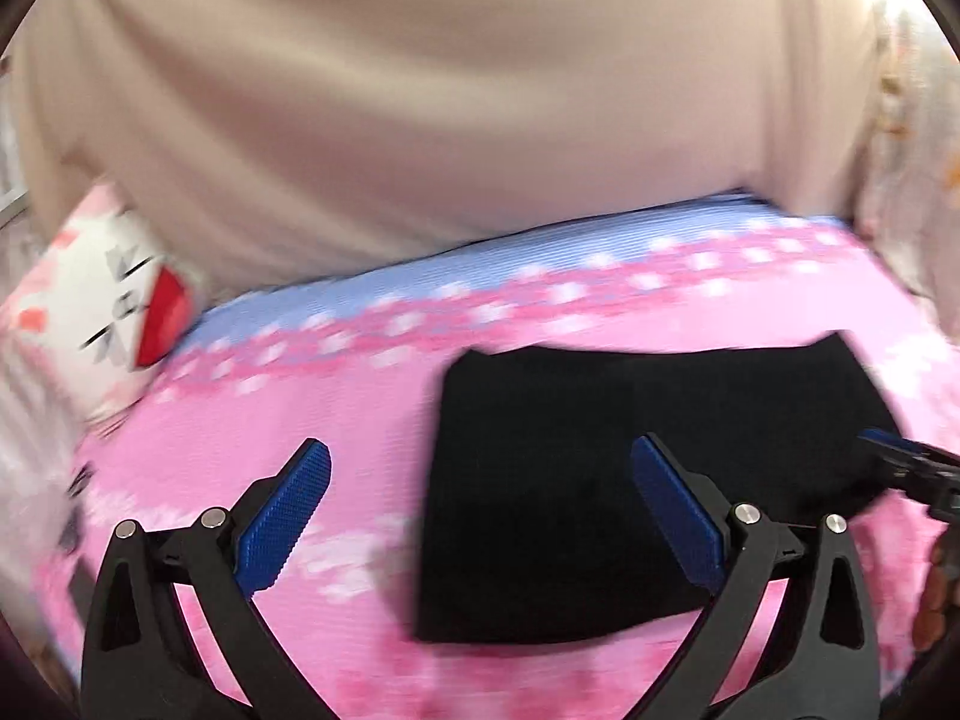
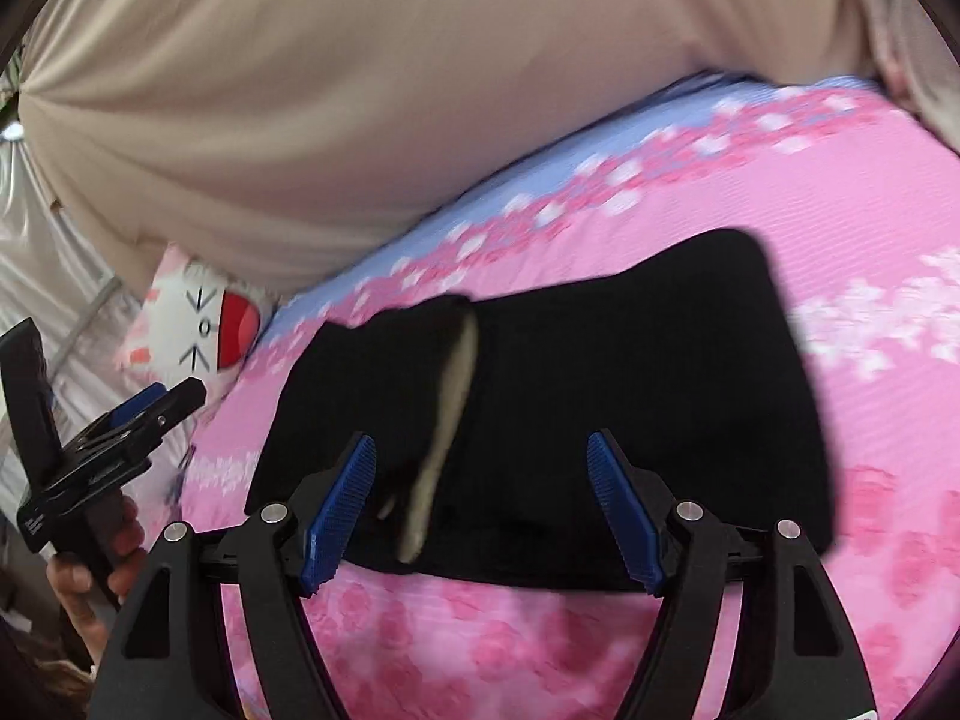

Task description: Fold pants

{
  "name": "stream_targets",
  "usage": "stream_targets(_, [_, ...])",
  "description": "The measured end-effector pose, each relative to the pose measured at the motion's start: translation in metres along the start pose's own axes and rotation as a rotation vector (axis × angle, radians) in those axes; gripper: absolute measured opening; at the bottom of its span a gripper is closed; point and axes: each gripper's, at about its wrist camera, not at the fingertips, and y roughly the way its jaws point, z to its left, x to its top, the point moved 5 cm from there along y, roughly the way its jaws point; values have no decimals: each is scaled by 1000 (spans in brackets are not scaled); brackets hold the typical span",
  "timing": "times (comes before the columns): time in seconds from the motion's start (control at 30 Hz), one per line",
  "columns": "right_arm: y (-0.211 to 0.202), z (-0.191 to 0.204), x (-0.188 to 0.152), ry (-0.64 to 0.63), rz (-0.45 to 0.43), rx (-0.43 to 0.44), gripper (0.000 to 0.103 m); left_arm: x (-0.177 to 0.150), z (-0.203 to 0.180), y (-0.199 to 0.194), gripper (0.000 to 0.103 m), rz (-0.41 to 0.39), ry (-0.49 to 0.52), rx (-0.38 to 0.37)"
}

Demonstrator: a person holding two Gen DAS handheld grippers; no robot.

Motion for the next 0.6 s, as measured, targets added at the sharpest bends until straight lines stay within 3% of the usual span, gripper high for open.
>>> stream_targets(0.2, [60, 27, -4, -25, 130, 3, 73, -38, 63, 21, 98, 74, -90, 103])
stream_targets(0.33, [83, 50, -9, -121, 115, -69, 74, -58, 77, 31, 98, 92, -59, 181])
stream_targets(0.37, [85, 56, -7, -142, 97, -91, 63, -62, 79, 35, 98, 102, -56, 185])
stream_targets(0.4, [87, 60, -7, -154, 94, -80, 44, -64, 81, 38, 98, 109, -57, 177])
stream_targets(0.47, [82, 78, 7, -174, 80, -45, 23, -65, 83, 41, 98, 117, -66, 162])
stream_targets(0.53, [59, 94, 31, -192, 23, 7, 18, -62, 85, 42, 98, 113, -74, 150])
stream_targets(0.57, [40, 98, 46, -205, -20, 3, 5, -59, 86, 41, 98, 104, -80, 142])
stream_targets(0.6, [25, 97, 57, -207, -43, 9, 4, -56, 86, 39, 98, 94, -83, 133])
